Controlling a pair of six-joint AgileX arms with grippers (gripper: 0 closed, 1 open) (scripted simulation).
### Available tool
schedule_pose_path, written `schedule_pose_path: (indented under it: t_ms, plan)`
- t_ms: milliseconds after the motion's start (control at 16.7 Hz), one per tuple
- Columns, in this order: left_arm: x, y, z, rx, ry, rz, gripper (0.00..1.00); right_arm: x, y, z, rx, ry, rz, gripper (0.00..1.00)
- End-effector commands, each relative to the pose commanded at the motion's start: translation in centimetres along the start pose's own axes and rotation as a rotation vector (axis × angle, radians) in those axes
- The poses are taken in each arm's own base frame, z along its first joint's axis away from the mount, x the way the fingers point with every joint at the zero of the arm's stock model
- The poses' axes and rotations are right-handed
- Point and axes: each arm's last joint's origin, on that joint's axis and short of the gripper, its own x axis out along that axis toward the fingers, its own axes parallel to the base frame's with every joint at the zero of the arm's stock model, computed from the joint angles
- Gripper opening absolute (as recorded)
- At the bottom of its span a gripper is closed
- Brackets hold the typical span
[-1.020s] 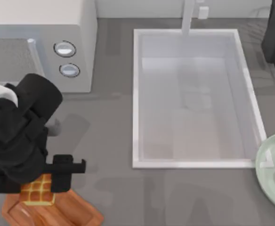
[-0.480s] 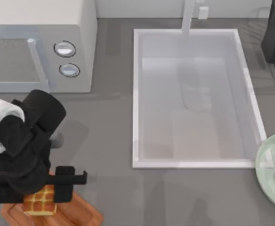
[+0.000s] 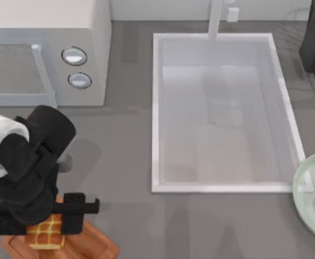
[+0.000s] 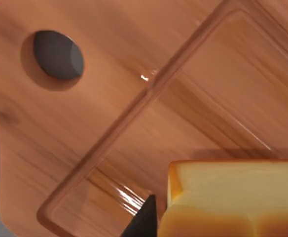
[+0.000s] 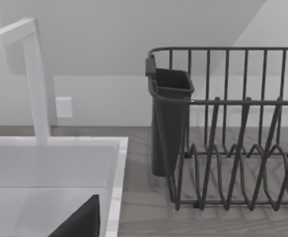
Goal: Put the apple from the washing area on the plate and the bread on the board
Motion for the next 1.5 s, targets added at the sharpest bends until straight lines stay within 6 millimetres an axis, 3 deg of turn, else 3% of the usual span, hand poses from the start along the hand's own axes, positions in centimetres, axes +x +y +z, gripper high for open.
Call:
schedule_pose_path:
  t_ms: [600, 1200, 1500]
  plan:
    - [0.0, 0.0, 0.0, 0.000, 0.000, 0.000, 0.98, 0.0, 0.0, 0.0, 0.000, 0.000, 0.000, 1.00]
    - [0.0, 0.0, 0.0, 0.000, -0.002, -0.001, 1.00, 0.0, 0.0, 0.0, 0.000, 0.000, 0.000, 1.00]
    - [-1.9, 1.5, -0.4, -0.020, -0.169, -0.068, 1.00, 0.0, 0.0, 0.0, 0.000, 0.000, 0.000, 1.00]
